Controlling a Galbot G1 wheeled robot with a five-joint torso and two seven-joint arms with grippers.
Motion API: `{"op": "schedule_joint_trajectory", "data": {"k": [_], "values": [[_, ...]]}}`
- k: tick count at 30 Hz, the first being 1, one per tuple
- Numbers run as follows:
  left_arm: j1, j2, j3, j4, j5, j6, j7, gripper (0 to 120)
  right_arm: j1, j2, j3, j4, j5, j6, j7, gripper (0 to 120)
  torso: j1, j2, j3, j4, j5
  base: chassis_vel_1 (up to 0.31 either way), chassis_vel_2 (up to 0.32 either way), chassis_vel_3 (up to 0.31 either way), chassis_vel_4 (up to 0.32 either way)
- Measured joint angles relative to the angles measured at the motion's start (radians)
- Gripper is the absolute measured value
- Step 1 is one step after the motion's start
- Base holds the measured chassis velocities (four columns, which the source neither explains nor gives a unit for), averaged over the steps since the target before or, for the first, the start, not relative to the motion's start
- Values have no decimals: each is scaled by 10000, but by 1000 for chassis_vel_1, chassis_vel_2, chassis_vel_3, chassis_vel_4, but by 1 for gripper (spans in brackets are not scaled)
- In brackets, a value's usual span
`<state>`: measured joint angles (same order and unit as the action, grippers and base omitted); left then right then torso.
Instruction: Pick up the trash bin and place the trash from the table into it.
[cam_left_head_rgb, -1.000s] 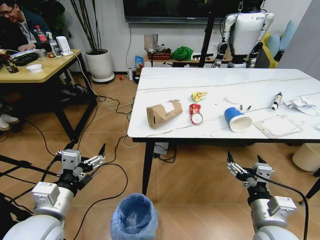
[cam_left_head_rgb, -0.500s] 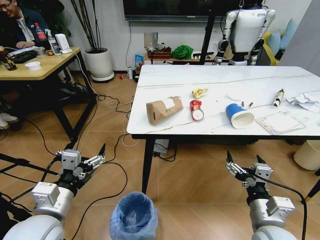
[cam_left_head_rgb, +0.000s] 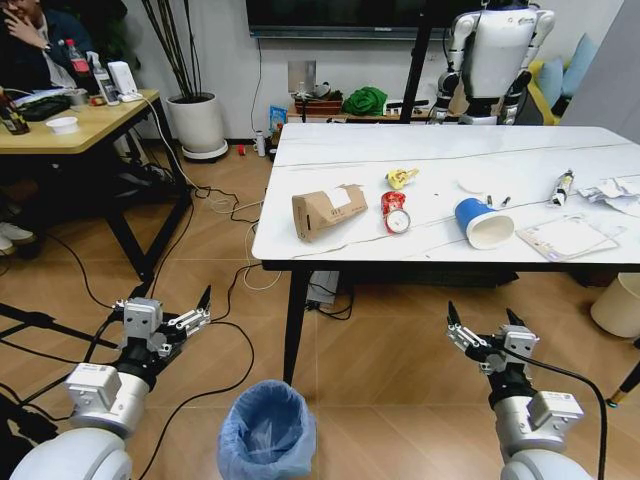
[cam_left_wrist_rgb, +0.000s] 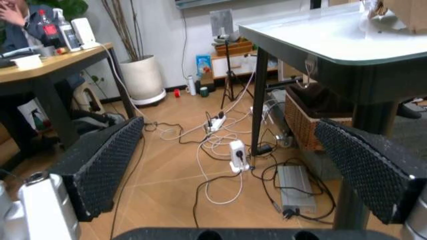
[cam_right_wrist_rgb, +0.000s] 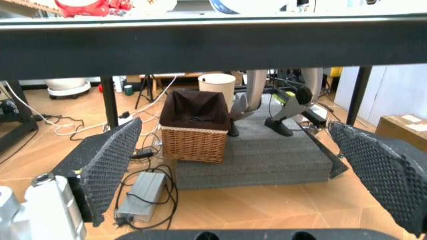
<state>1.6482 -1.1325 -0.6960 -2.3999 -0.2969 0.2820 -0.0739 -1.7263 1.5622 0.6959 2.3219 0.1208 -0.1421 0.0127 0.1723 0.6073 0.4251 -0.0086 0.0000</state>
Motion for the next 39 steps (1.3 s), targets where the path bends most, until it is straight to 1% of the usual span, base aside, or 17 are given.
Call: {"op": "schedule_joint_trajectory", "data": {"k": [12,28,34,39], "values": [[-96,55,65,42,-23,13,31,100,-30,139,-23,24,-50,10,0,100,-220,-538,-319,0,0,0,0,0,0],[-101,57,45,18,-15,18,47,100,-34,220,-30,61,-81,68,1,100,-454,-1136,-684,0,0,0,0,0,0],[-284,32,45,-144,-3,15,71,100,-239,366,-74,246,-138,96,3,100,-568,-1430,-863,0,0,0,0,0,0],[-390,86,131,-50,-17,-75,137,100,-359,426,-48,243,-206,198,21,100,-630,-1595,-966,-1,1,0,0,0,0]]}}
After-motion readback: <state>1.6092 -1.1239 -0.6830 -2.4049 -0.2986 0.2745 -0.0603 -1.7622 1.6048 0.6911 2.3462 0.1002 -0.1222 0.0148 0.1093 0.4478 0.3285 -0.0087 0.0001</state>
